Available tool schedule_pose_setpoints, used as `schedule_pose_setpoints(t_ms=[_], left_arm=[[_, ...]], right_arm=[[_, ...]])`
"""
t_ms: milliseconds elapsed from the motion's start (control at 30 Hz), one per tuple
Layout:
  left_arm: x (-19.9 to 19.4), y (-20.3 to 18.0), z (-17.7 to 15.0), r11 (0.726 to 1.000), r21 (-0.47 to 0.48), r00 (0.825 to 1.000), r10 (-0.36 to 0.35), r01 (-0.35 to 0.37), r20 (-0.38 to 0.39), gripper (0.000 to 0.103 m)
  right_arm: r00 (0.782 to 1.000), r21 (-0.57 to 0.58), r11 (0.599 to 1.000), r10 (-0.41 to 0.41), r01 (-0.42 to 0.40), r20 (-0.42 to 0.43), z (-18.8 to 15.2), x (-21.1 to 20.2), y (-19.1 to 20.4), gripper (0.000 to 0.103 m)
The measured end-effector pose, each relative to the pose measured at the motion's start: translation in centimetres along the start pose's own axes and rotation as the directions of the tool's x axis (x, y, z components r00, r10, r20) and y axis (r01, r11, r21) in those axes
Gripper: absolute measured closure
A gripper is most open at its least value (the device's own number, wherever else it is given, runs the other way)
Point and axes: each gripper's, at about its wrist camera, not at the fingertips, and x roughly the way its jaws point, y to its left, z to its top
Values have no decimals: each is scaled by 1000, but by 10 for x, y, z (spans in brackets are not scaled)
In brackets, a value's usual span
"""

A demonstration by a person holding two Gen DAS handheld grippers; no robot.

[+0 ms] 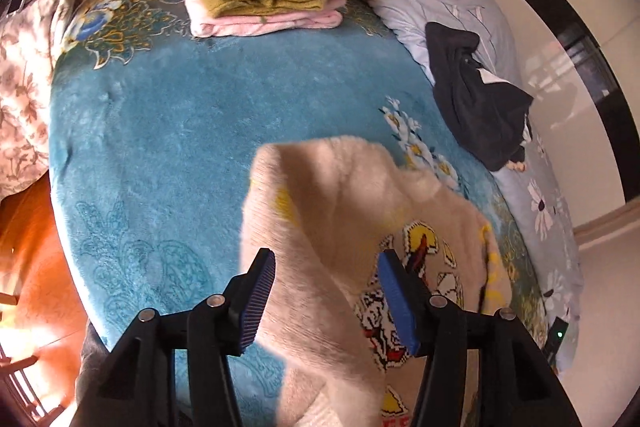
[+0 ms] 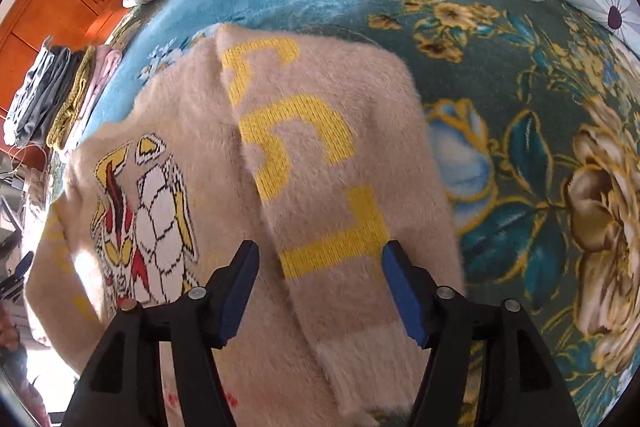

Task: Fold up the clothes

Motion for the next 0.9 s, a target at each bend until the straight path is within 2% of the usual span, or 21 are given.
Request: schedule_pose_setpoints(t_ms=[100, 200, 267, 333, 367, 433, 467, 667, 833, 900], left_arm=[[1, -19, -13, 998, 53, 999, -22, 23, -24, 45], [1, -29, -23, 994, 104, 999, 21, -17, -39, 45], [-1, -31, -28, 993, 114, 999, 37, -32, -40, 45], [-4, -27, -29, 995, 96, 999, 38, -34, -34, 45], [-5, -25, -30, 996, 87, 999, 38, -35, -31, 45], [-9, -22, -31, 997, 70, 999, 39, -37, -25, 45], [-10, -20, -30, 997, 62, 999, 39, -38, -18, 45], [-12, -10, -33, 999, 27, 999, 44, -43, -25, 45], [-14, 4, -40, 999, -4, 998, 43, -44, -38, 45], [-15, 9, -42, 999, -16, 998, 43, -44, -43, 45]], right_arm=[[997, -20, 997, -69, 69, 21, 2, 4, 9, 35], [992, 2, 992, -126, 126, 29, 4, 6, 12, 35], [989, 39, 989, -141, 140, 35, 3, 4, 9, 41], [987, 55, 986, -157, 155, 42, 2, 2, 4, 59], [987, 54, 987, -151, 149, 46, 2, 0, 2, 64], [992, 55, 992, -117, 114, 49, 5, -7, -5, 93], [993, 55, 993, -105, 102, 52, 8, -12, -8, 97], [982, 17, 990, -142, 141, 125, 35, -50, -28, 97], [946, 24, 967, -252, 252, 204, 87, -76, -44, 97], [942, 39, 963, -270, 268, 200, 110, -78, -54, 97]])
